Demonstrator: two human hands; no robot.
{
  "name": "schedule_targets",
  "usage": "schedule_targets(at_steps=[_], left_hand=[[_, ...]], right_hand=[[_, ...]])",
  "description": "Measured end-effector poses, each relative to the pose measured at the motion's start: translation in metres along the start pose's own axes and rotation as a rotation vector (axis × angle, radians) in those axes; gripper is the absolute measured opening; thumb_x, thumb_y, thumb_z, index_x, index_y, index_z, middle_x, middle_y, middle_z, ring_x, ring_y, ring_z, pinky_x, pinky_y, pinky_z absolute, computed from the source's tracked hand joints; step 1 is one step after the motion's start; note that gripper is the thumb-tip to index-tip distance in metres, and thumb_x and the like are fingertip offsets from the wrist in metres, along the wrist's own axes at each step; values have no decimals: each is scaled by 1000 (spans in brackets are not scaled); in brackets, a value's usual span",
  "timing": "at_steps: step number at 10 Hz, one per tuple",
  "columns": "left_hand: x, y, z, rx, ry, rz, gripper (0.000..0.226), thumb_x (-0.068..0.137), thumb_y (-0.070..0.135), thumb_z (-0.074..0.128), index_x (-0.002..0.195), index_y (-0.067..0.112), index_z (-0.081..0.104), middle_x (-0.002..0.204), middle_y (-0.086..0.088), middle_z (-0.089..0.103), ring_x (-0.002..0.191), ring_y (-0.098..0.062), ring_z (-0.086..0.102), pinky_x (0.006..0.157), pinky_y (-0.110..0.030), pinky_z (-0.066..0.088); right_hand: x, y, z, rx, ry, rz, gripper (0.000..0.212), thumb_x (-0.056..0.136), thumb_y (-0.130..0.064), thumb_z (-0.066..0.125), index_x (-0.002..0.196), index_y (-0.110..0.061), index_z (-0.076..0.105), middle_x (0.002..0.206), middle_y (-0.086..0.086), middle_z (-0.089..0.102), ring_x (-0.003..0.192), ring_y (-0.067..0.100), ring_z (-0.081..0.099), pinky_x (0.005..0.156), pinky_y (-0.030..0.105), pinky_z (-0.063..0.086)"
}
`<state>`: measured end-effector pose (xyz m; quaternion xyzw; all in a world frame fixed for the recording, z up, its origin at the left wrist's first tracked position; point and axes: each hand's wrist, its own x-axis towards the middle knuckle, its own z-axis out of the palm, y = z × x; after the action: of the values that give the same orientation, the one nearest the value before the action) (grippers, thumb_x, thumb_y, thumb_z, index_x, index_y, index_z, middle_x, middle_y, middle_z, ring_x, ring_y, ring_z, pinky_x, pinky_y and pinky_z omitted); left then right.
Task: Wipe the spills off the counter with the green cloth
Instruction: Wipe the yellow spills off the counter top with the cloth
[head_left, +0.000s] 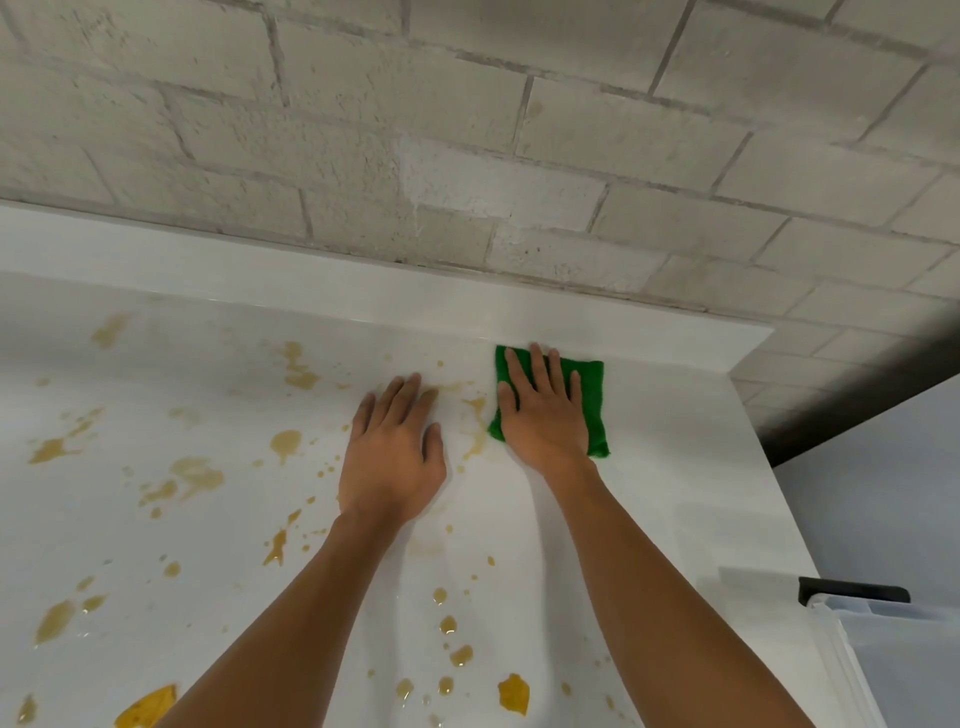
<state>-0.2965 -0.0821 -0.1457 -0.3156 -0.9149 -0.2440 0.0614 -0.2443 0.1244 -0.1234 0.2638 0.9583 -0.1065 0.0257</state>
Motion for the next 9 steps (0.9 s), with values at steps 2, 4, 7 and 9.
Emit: schedule_targets(at_steps=[2,4,7,9], left_hand=[[1,0,-2,-3,2,0,57,100,33,37,151,15,53,164,-6,42,156,-23,32,128,-49,22],[1,0,0,2,9,0,56,100,32,38,150,14,54,163,-6,44,155,-23,33,128,-49,23],[1,-1,-1,-3,-7,-1,58,100,34,35,152,16,52,165,-5,41,156,-22,30,129,-49,21],[1,0,-1,-9,-3,-4,60,99,36,32,151,16,53,164,-5,42,156,-22,31,128,-49,22]], right_hand=[[-40,41,-1,-21,32,-235,68,104,-62,4,169,-42,12,178,-14,-6,164,9,-12,133,42,-7],[-8,10,-3,8,24,108,60,112,-49,11,170,-38,-3,178,-4,-14,164,21,-18,133,52,-7],[-43,26,4,7,45,-258,68,105,-60,6,169,-40,17,178,-11,0,165,12,-7,133,44,-5],[-10,9,-1,4,11,81,61,112,-51,12,170,-38,-2,178,-4,-14,164,20,-17,133,52,-6]])
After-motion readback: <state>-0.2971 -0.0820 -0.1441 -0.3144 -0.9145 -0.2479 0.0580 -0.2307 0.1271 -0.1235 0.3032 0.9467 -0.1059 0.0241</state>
